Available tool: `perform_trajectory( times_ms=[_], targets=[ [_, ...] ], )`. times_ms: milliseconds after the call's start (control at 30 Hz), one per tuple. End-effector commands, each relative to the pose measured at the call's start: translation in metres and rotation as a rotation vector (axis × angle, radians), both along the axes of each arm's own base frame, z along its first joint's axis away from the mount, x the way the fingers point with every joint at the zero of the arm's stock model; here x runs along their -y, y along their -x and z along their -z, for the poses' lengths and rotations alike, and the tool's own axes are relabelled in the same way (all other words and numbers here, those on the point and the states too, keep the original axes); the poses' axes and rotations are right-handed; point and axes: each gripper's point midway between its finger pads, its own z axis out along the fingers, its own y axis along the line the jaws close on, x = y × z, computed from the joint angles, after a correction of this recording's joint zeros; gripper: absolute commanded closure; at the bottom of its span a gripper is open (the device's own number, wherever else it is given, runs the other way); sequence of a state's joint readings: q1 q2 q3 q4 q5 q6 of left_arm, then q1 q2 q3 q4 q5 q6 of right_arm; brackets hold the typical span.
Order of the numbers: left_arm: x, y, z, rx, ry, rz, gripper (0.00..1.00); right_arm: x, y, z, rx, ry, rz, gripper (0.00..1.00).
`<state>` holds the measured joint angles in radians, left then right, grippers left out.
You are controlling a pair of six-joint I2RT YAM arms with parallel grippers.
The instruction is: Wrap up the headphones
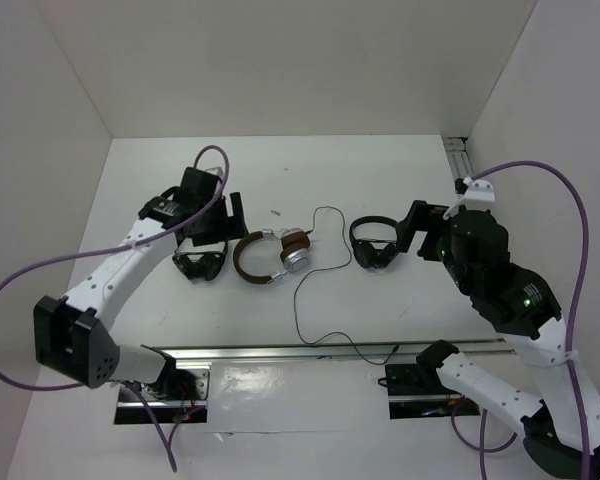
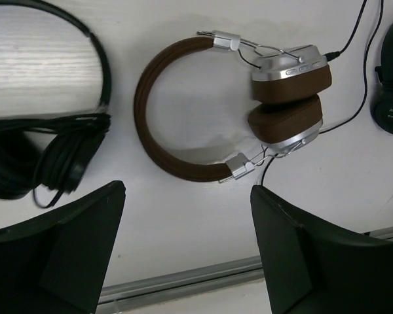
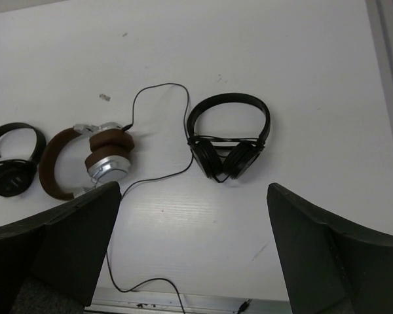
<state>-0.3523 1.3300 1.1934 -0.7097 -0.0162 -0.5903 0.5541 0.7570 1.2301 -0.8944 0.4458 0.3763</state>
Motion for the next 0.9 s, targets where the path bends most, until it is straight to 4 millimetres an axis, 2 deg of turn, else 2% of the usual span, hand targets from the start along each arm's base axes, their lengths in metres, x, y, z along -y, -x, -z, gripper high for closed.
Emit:
perform_trajectory(
  times_ms=[0,33,67,133,233,333,367,500,833,867],
  targets=[
    [0.036,-0.023,0.001,0.007,0.051,0.06,0.1,-0.024,-0.01,-0.015,0.058,-0.057,-0.09,0.0],
    [0.037,-0.033,-0.002,0.016,0.048,0.043,0.1,-0.028,-0.012,-0.012,0.043,-0.054,-0.103,0.0],
    [0.039,-0.039,0.012,-0.012,0.017,0.038,0.08,-0.03,-0.011,-0.015,0.049,-0.063,-0.115,0.0],
    [0.042,-0.049,0.013,-0.013,0.006,0.03,0.07,-0.033,-0.012,-0.013,0.039,-0.062,-0.126,0.0],
    [0.04,-0.06,0.035,-0.049,-0.036,0.012,0.03,-0.032,-0.011,-0.011,0.032,-0.049,-0.129,0.0],
    [0.035,-0.057,0.054,-0.099,-0.065,-0.02,0.03,-0.03,-0.007,-0.015,0.049,-0.059,-0.129,0.0],
    [0.033,-0.051,0.067,-0.131,-0.08,-0.02,0.03,-0.029,-0.006,-0.013,0.048,-0.058,-0.129,0.0],
    [0.032,-0.044,0.087,-0.157,-0.137,-0.049,0.02,-0.029,-0.008,-0.006,0.038,-0.058,-0.117,0.0],
    [0.022,-0.027,0.12,-0.218,-0.226,-0.097,0.01,-0.033,-0.008,-0.004,0.033,-0.065,-0.139,0.0],
    [0.021,-0.031,0.119,-0.204,-0.233,-0.105,0.01,-0.033,-0.008,-0.004,0.033,-0.065,-0.139,0.0]
  ],
)
